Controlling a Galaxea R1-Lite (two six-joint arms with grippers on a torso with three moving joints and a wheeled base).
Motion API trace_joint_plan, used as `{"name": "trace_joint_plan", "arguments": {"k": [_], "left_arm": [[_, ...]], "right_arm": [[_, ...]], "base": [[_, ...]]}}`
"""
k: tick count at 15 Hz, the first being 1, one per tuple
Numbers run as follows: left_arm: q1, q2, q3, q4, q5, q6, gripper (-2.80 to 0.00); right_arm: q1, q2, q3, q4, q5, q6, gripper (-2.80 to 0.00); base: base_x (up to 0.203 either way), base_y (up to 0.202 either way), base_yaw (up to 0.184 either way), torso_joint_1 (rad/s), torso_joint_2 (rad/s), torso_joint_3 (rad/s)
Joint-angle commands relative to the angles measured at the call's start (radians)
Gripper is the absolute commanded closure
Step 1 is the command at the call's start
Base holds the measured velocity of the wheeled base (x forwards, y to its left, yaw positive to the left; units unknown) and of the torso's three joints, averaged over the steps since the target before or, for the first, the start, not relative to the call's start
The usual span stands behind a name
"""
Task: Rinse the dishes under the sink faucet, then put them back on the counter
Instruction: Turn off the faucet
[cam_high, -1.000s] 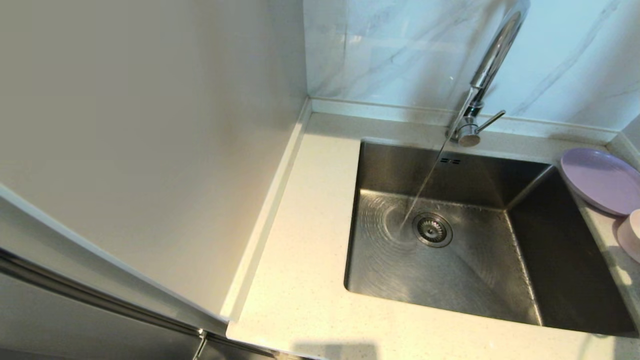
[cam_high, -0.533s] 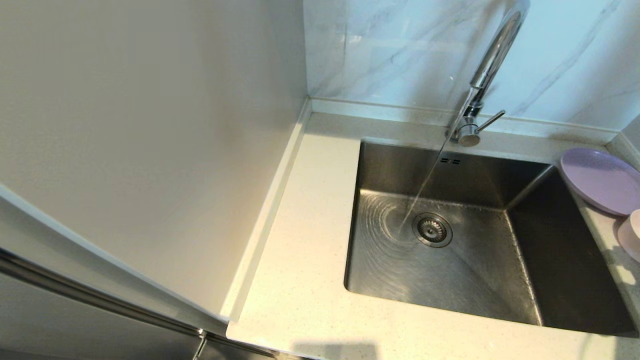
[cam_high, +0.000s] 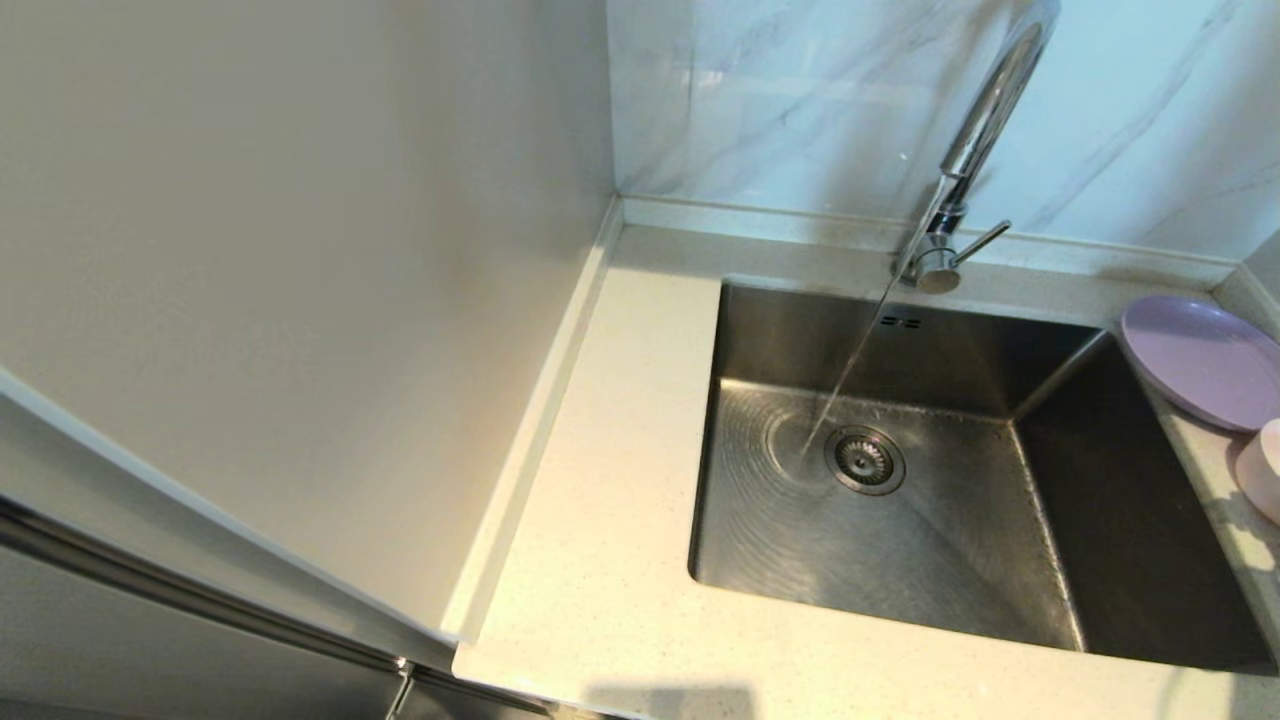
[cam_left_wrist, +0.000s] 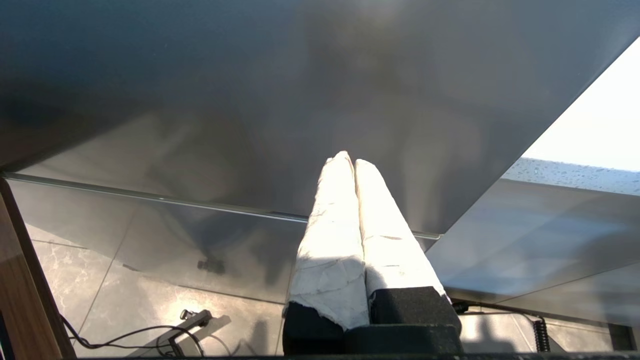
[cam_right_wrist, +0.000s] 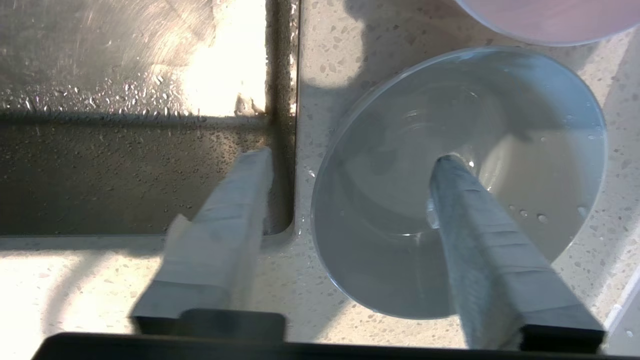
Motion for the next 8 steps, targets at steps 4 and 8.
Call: {"name": "trace_joint_plan", "arguments": {"k": [4,8], "left_arm": [[0.000,0.000,0.000,0.000,0.000,0.000,0.00],[0.000,0.000,0.000,0.000,0.000,0.000,0.00]], "right_arm": [[-0.034,-0.065,-0.007,-0.041,0.007,0.004,-2.80],[-0.020,-0.134,-0.006,-0.108,0.034,0.056,-2.80]], "base": [[0.000,0.000,0.000,0.000,0.00,0.000],[0.000,0.000,0.000,0.000,0.00,0.000]]}}
